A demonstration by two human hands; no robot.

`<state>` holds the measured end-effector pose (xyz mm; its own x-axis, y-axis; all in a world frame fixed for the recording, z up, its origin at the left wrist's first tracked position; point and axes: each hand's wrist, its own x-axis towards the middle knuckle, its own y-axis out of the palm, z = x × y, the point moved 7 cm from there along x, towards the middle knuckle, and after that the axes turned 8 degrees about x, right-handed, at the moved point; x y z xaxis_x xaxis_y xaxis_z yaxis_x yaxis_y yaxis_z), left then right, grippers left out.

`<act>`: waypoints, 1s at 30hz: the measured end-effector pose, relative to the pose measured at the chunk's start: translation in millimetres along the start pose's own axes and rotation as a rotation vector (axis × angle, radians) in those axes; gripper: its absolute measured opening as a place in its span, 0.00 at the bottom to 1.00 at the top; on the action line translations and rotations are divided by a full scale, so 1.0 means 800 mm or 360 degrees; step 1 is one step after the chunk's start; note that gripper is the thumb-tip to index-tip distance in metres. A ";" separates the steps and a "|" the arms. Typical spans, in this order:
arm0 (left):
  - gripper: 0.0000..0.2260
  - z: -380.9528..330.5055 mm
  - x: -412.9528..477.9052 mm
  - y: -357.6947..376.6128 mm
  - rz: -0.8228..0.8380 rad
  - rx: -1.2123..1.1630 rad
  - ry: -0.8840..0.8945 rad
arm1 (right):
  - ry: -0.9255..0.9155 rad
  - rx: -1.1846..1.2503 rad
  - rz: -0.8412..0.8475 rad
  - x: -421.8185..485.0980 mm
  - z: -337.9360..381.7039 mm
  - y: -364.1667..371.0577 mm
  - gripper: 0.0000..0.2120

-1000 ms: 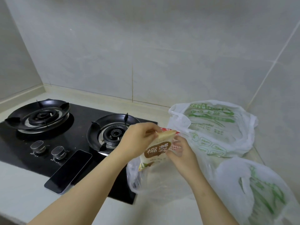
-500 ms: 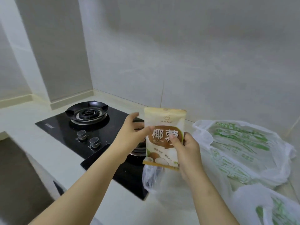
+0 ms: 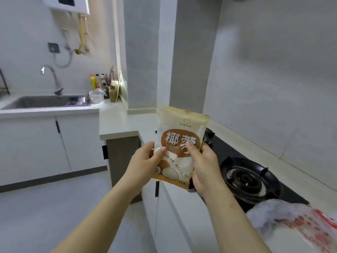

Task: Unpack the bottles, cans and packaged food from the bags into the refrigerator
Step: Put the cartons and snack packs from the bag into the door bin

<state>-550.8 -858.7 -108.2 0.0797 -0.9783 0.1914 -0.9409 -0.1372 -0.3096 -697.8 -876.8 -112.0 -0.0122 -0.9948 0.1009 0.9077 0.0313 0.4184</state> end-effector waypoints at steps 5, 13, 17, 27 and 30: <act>0.03 0.016 -0.033 -0.135 -0.0458 -0.0052 -0.0064 | 0.0083 -0.0106 0.0407 -0.014 -0.041 0.135 0.04; 0.05 0.031 -0.138 -0.359 -0.0985 0.0010 -0.0087 | 0.0180 -0.0090 0.0932 -0.098 -0.098 0.361 0.02; 0.06 0.035 -0.202 -0.467 -0.1202 0.0070 -0.0105 | 0.0250 0.0003 0.1163 -0.158 -0.123 0.473 0.03; 0.04 0.022 -0.349 -0.670 -0.1643 0.0236 -0.0005 | 0.0240 0.0147 0.1570 -0.296 -0.156 0.689 0.04; 0.04 0.009 -0.382 -0.714 -0.1749 0.0303 0.0007 | 0.0231 0.0192 0.1656 -0.326 -0.153 0.740 0.03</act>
<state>-35.1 -482.4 3.4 0.8363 -0.3098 0.4522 -0.2936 -0.9498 -0.1077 -106.4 -610.9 -1.1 0.8055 -0.4739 0.3559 0.3943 0.8768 0.2752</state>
